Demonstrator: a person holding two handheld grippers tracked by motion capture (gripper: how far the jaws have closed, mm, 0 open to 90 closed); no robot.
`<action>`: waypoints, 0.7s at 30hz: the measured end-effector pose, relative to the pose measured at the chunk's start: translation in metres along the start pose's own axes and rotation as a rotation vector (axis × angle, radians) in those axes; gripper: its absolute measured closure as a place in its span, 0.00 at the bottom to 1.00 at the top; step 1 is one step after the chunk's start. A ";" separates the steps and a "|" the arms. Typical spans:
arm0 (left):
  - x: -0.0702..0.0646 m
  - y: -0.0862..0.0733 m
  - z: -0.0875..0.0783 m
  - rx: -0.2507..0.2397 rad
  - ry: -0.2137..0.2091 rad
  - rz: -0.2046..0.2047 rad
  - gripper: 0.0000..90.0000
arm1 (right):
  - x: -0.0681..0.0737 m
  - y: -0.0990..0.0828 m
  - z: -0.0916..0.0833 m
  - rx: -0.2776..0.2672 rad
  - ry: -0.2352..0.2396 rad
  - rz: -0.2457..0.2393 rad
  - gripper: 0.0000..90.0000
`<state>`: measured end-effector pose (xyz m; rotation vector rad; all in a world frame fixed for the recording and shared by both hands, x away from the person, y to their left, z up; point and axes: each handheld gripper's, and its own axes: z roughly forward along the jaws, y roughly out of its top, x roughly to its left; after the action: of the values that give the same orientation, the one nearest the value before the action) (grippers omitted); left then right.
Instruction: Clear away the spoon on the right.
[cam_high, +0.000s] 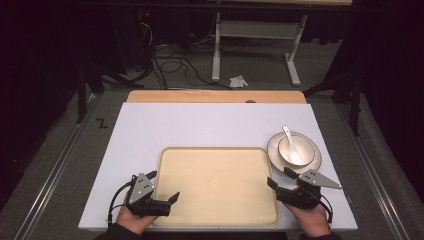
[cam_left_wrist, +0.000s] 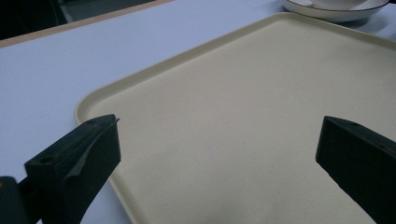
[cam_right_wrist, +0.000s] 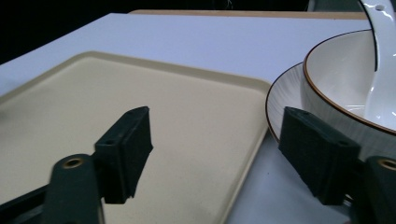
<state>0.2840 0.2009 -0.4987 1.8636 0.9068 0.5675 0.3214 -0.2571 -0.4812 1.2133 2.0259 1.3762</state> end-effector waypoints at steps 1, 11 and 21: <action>0.000 0.000 -0.001 0.000 0.000 0.001 0.01 | 0.000 0.000 0.000 0.000 0.000 0.000 0.32; 0.001 0.000 -0.002 -0.011 -0.005 -0.005 0.01 | -0.011 0.010 -0.011 -0.040 -0.009 0.023 0.72; 0.002 0.001 -0.004 -0.016 -0.009 -0.007 0.01 | -0.040 0.055 0.010 0.007 -0.205 -0.006 1.00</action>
<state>0.2826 0.2045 -0.4962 1.8466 0.9002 0.5603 0.3740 -0.2771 -0.4423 1.2938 1.8923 1.1891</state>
